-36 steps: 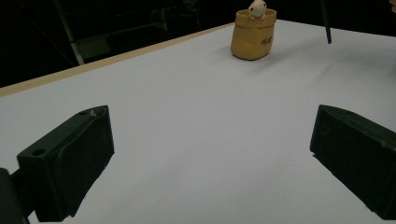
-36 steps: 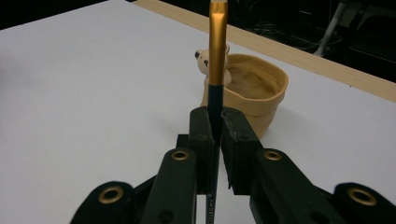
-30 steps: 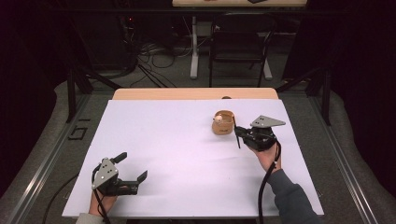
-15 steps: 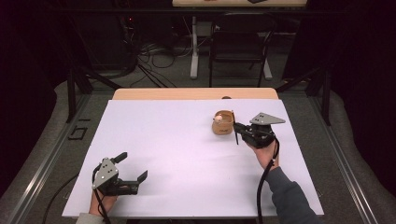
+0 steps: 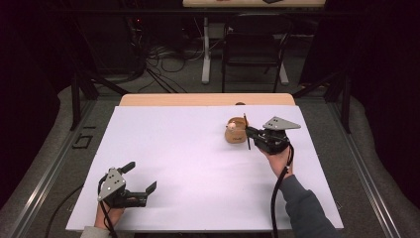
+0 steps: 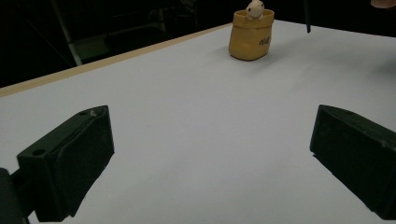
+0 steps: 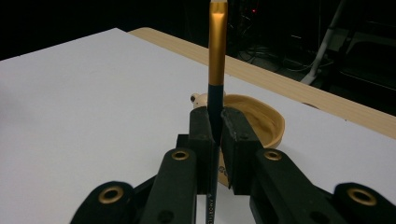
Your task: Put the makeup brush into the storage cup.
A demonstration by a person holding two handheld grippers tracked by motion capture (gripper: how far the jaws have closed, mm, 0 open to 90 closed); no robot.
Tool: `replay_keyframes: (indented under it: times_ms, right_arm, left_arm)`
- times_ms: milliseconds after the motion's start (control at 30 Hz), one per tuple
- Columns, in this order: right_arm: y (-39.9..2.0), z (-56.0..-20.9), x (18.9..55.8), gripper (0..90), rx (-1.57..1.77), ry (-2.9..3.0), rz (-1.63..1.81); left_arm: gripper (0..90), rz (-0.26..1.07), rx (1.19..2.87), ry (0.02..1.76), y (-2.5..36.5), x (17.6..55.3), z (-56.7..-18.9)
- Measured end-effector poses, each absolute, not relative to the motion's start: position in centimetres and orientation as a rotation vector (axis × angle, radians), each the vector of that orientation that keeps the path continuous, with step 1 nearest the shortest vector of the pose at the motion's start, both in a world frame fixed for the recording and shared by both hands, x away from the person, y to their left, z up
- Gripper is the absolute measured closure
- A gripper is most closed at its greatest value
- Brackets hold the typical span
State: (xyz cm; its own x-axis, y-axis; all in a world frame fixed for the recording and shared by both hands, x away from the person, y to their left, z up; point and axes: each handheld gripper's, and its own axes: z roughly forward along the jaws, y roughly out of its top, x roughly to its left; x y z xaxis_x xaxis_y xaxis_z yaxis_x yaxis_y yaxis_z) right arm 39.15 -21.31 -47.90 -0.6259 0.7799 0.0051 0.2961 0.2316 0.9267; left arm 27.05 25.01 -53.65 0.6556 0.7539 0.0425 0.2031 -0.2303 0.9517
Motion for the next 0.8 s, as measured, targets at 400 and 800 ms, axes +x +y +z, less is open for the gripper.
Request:
replay_keyframes:
  times_ms: [400, 800]
  right_arm:
    - [-21.9, -47.0, 39.7, 83.2, 0.984, 2.021, 1.418]
    - [-22.0, -45.9, 40.2, 83.2, 0.968, 1.995, 1.435]
  left_arm:
    - [0.0, 0.615, 1.786, 0.758, 24.8, 27.1, -53.7]
    - [0.0, 0.625, 1.795, 0.766, 24.9, 27.0, -53.8]
